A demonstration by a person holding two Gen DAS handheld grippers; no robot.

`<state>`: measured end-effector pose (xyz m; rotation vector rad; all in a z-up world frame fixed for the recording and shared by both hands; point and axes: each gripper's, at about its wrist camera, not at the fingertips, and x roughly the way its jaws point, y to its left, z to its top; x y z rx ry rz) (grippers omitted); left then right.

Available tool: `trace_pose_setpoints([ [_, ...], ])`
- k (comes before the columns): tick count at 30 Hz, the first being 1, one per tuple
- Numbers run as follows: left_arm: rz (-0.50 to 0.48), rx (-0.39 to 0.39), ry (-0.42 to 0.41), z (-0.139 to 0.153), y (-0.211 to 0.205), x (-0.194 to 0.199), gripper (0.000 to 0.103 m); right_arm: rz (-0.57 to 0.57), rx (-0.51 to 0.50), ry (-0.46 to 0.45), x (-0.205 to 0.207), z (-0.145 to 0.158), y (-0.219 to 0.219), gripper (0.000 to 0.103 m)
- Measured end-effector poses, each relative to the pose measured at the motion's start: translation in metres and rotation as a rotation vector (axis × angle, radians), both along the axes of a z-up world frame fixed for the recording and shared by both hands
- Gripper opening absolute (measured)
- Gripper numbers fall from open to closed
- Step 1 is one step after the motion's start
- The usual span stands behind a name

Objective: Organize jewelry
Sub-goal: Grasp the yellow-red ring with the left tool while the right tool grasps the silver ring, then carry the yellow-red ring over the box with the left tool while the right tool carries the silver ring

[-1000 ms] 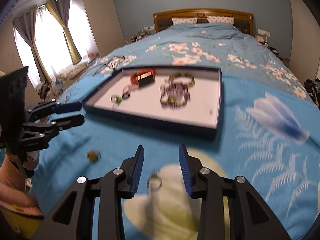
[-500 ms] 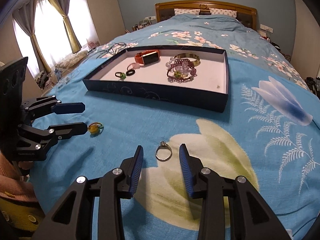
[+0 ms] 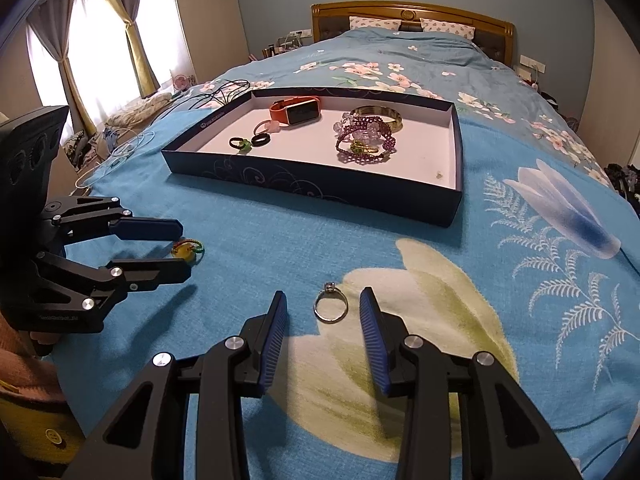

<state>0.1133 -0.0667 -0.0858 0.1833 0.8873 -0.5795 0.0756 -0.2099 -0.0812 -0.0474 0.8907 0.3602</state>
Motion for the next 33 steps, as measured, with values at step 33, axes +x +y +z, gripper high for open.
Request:
trace_pose_setpoints([
  [33,0.084,-0.039,-0.021,0.006,0.016,0.0,0.016,-0.023,0.019,-0.055,-0.002,0.012,0.002,0.016],
])
